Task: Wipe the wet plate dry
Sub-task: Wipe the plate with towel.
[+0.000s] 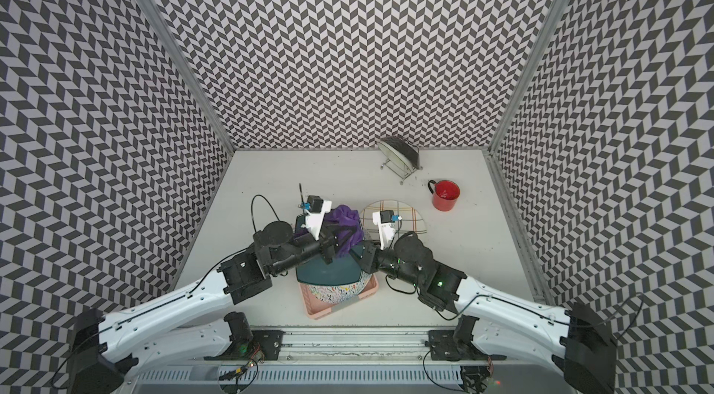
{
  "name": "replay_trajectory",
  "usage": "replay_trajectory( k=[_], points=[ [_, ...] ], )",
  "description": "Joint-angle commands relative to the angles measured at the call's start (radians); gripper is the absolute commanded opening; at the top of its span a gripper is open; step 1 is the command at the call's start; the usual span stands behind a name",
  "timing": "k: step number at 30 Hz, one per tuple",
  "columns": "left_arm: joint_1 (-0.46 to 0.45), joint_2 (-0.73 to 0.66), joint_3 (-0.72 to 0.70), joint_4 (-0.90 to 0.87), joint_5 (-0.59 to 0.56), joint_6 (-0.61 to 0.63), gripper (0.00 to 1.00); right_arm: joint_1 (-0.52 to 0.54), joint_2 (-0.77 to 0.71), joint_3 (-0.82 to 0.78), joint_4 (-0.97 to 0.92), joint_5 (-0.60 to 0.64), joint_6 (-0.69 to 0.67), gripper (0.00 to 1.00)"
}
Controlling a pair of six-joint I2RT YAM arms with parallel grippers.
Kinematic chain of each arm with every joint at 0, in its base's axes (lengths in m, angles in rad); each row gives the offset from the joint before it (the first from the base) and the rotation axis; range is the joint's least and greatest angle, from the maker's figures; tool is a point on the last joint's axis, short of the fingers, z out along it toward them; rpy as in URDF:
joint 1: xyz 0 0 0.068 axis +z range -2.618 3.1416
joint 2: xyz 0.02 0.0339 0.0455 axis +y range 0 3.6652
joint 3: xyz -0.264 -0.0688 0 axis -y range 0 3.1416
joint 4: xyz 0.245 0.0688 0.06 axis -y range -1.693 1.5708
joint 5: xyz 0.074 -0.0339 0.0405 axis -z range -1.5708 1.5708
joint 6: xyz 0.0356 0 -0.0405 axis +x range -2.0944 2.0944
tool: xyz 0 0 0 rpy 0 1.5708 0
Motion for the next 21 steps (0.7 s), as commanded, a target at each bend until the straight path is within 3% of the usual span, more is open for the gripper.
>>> replay_trajectory(
  k=[1,3,6,8,11,14,17,21],
  points=[
    [0.041,-0.042,-0.059,-0.039,-0.018,0.002,0.0,-0.081,-0.152,0.08,0.318,-0.042,-0.011,0.0],
    [0.132,-0.111,-0.106,-0.019,0.021,-0.053,0.0,-0.123,-0.205,0.078,0.273,-0.057,-0.007,0.0],
    [0.189,-0.157,-0.121,0.017,0.103,-0.063,0.0,-0.116,-0.219,0.076,0.239,-0.133,-0.014,0.0],
    [0.143,-0.098,-0.068,0.001,0.099,-0.035,0.0,-0.077,-0.165,0.074,0.253,-0.162,-0.01,0.0],
    [0.004,0.023,0.012,-0.037,-0.016,0.007,0.0,-0.044,-0.099,0.087,0.304,-0.153,-0.02,0.0],
    [-0.021,0.07,0.04,-0.039,-0.054,-0.003,0.0,-0.049,-0.08,0.127,0.314,-0.105,-0.041,0.0],
    [0.061,0.026,0.023,0.038,0.037,-0.057,0.0,-0.155,-0.09,0.175,0.257,-0.106,-0.022,0.0],
    [0.263,-0.082,-0.027,0.167,0.28,-0.209,0.0,-0.382,-0.143,0.174,0.287,-0.262,0.077,0.0]
  ],
)
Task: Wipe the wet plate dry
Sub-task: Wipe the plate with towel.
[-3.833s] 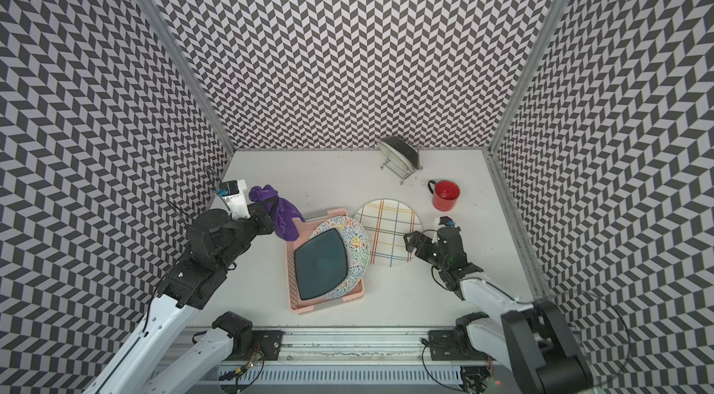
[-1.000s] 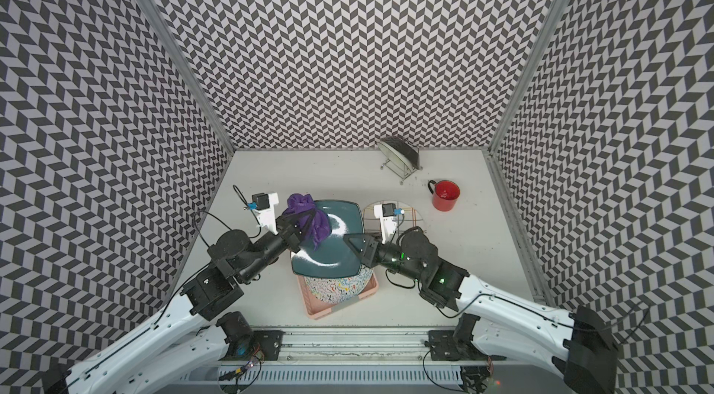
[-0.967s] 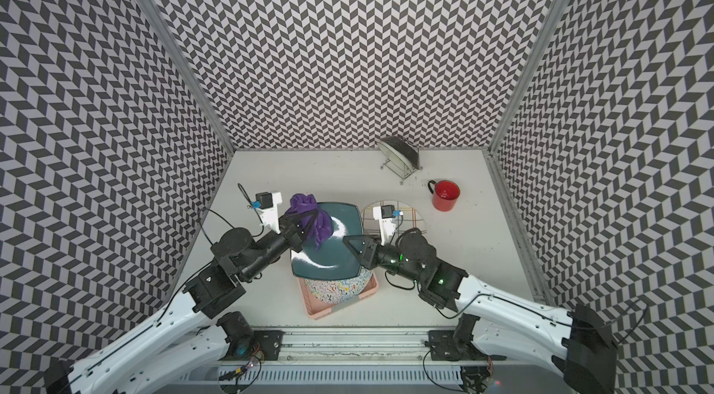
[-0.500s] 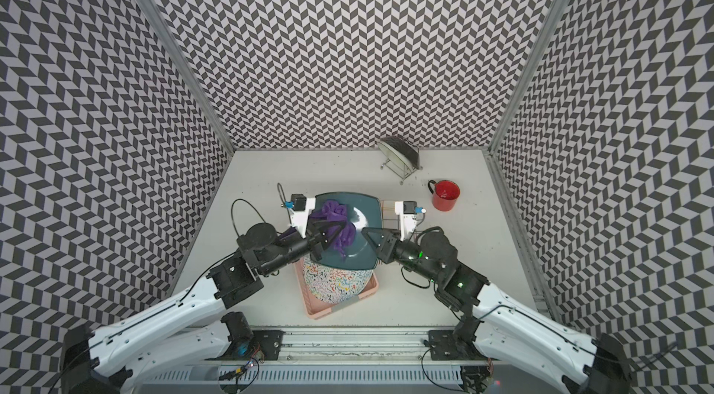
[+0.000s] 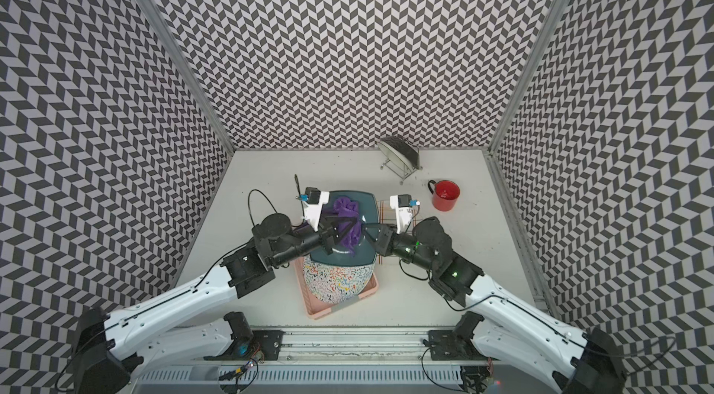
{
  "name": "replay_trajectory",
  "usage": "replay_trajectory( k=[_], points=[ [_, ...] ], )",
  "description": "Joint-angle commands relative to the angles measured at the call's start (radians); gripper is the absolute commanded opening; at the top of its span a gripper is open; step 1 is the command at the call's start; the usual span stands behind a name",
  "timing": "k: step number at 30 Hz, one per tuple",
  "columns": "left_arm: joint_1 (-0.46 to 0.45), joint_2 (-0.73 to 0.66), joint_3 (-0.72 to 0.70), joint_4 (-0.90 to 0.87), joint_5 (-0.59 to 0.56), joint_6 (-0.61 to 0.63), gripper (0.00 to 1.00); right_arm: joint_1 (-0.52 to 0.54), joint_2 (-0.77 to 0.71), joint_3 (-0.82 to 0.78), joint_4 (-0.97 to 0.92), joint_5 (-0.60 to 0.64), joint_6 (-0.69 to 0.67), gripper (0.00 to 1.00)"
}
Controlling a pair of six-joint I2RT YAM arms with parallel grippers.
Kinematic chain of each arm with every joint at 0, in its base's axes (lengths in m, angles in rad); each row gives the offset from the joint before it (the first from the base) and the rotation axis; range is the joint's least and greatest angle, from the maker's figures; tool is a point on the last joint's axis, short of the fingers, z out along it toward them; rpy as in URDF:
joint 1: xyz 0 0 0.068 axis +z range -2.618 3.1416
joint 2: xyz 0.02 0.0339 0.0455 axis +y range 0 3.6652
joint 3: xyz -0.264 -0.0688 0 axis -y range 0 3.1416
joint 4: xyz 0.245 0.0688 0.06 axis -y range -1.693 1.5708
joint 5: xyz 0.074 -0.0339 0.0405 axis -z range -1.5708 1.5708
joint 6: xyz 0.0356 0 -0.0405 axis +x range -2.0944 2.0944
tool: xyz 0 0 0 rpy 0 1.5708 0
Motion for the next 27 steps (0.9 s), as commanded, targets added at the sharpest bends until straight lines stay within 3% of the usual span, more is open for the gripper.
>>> replay_trajectory(
  k=[1,4,7,11,14,19,24,27],
  points=[
    [0.146,-0.099,-0.037,0.13,0.214,-0.151,0.0,-0.155,-0.109,0.098,0.339,-0.112,0.089,0.0],
    [0.235,-0.161,-0.064,0.29,0.362,-0.293,0.0,-0.262,-0.165,0.082,0.355,-0.177,0.14,0.0],
    [0.282,-0.153,-0.089,0.541,0.483,-0.487,0.0,-0.306,-0.201,0.026,0.519,-0.245,0.243,0.0],
    [0.295,-0.075,-0.088,0.902,0.563,-0.738,0.0,-0.307,-0.172,-0.031,0.779,-0.324,0.405,0.0],
    [0.282,-0.003,-0.049,1.099,0.579,-0.87,0.0,-0.305,-0.109,-0.014,0.835,-0.447,0.44,0.0],
    [0.223,0.084,0.02,1.166,0.563,-0.914,0.0,-0.229,-0.029,-0.014,0.918,-0.481,0.45,0.0],
    [0.153,0.151,0.026,1.263,0.528,-0.955,0.0,-0.093,0.058,0.018,0.838,-0.446,0.34,0.0],
    [0.075,0.184,0.021,1.298,0.502,-0.949,0.0,-0.066,0.126,0.071,0.873,-0.433,0.336,0.0]
  ],
)
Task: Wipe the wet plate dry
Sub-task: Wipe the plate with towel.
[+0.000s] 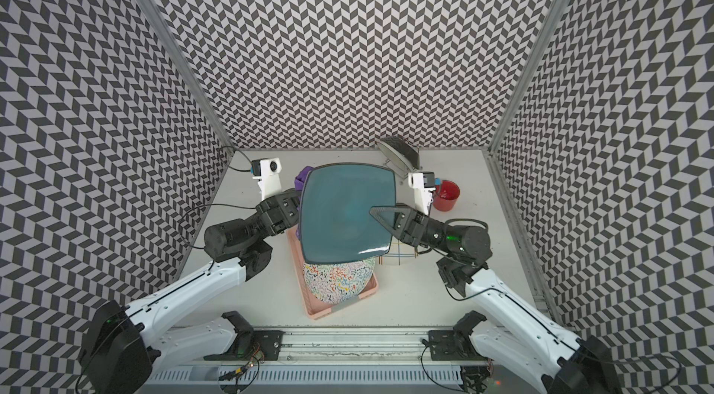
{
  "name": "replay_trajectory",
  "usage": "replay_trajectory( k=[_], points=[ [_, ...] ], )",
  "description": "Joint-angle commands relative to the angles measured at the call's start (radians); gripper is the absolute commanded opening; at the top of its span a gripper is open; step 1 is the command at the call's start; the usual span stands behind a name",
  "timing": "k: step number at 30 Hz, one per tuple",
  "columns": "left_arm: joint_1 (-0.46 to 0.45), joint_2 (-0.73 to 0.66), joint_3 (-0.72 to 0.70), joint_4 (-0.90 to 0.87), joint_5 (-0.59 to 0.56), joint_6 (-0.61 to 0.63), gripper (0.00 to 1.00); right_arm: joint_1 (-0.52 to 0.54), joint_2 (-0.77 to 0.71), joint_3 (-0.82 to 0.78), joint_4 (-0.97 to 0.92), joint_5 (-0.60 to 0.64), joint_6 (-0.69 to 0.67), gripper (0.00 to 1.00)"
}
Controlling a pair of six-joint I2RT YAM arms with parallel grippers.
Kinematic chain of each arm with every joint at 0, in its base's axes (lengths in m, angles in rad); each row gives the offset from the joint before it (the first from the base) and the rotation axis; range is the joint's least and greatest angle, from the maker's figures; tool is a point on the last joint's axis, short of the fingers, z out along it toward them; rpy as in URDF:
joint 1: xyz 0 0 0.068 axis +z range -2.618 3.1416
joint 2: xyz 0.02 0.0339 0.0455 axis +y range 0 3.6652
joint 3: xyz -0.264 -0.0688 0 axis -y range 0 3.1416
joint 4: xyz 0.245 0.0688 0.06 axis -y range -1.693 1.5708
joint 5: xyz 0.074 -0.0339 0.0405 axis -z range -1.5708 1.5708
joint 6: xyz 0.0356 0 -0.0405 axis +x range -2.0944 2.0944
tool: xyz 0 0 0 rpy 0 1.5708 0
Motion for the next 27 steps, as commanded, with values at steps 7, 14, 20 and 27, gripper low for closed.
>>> replay_trajectory(
  k=[7,14,20,27],
  points=[
    [-0.16,0.04,-0.03,0.207,-0.028,-0.056,0.0,-0.065,0.082,0.233,-0.013,0.135,-0.065,0.0],
    [-0.066,0.063,0.062,0.247,-0.027,-0.159,0.0,-0.032,0.006,0.145,-0.032,0.068,-0.121,0.0],
    [-0.172,0.19,0.089,0.312,-0.042,-0.165,0.0,0.082,0.009,0.095,0.054,0.182,-0.148,0.0],
    [-0.25,0.238,-0.018,0.458,-0.088,-0.191,0.0,-0.001,0.046,0.192,-0.036,0.288,-0.142,0.0]
  ],
)
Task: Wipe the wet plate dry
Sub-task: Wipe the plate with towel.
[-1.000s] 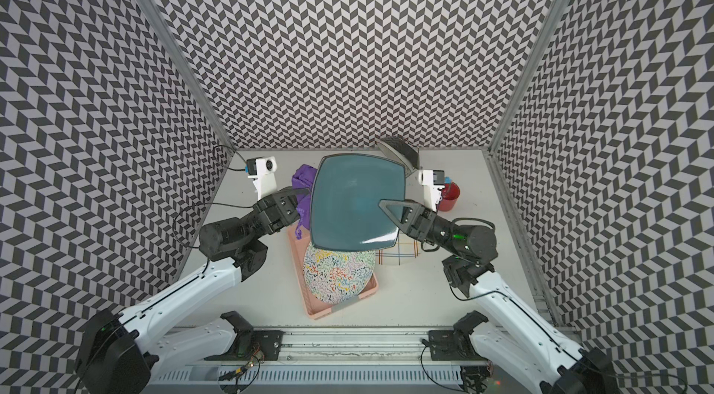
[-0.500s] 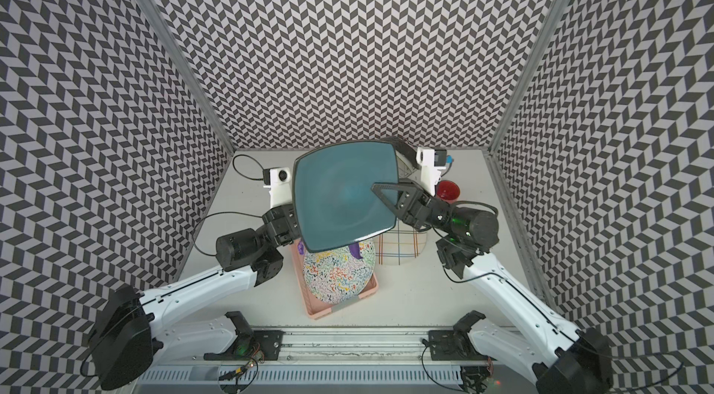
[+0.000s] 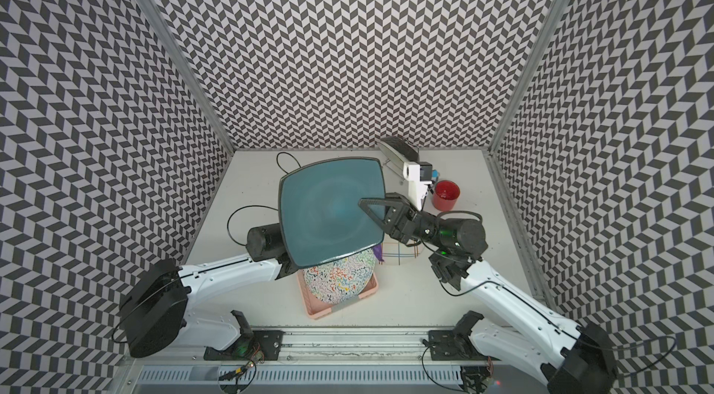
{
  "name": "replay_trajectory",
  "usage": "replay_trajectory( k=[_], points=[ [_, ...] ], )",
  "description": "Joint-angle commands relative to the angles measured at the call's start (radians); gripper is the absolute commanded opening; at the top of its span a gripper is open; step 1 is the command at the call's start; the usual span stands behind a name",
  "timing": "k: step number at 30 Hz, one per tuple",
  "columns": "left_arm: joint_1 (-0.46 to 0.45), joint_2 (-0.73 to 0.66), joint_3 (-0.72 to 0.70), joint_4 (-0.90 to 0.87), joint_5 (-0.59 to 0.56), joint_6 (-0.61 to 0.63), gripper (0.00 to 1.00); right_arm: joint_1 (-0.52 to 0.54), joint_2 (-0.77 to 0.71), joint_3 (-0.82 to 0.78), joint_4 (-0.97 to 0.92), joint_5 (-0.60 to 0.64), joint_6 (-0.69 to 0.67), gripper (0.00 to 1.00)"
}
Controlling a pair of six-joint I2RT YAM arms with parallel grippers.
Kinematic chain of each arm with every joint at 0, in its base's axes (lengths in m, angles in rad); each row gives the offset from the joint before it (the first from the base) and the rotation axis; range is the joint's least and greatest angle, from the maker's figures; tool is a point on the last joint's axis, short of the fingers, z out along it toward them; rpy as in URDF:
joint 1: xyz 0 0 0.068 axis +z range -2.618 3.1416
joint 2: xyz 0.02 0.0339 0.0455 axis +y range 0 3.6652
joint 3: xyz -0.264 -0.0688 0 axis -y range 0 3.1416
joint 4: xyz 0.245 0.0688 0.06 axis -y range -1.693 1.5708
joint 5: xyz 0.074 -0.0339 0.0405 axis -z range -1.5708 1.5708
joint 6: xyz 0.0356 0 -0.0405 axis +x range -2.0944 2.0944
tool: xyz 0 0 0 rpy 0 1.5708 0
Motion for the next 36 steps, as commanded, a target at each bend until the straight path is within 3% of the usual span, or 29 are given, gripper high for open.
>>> replay_trajectory(
  k=[1,7,11,14,17,20,24,30,36],
  points=[
    [-0.032,-0.038,-0.075,0.262,0.035,-0.005,0.0,-0.092,0.0,0.05,0.02,0.179,0.037,0.0],
    [-0.03,-0.206,-0.21,0.008,0.026,0.205,0.0,-0.255,-0.053,0.004,-0.017,0.174,0.097,0.0],
    [-0.03,-0.377,-0.303,-0.348,-0.038,0.445,0.0,-0.341,-0.145,0.027,-0.36,0.276,-0.02,0.0],
    [-0.082,-0.532,-0.246,-0.779,-0.203,0.736,0.0,-0.347,-0.182,0.065,-0.57,0.374,-0.176,0.0],
    [-0.17,-0.567,-0.125,-1.13,-0.461,0.961,0.0,-0.343,-0.162,0.061,-0.589,0.291,-0.215,0.0],
    [-0.173,-0.51,-0.02,-1.278,-0.551,1.003,0.0,-0.319,-0.135,0.046,-0.545,0.22,-0.207,0.0],
    [-0.172,-0.424,0.098,-1.373,-0.603,1.05,0.0,-0.262,-0.15,0.024,-0.505,0.221,-0.217,0.0],
    [-0.119,-0.322,0.162,-1.483,-0.875,1.111,0.0,-0.183,-0.202,-0.026,-0.434,0.188,-0.225,0.0],
    [-0.033,-0.293,0.163,-1.491,-0.891,1.156,0.0,-0.006,-0.249,-0.102,-0.411,0.24,-0.297,0.0]
  ],
)
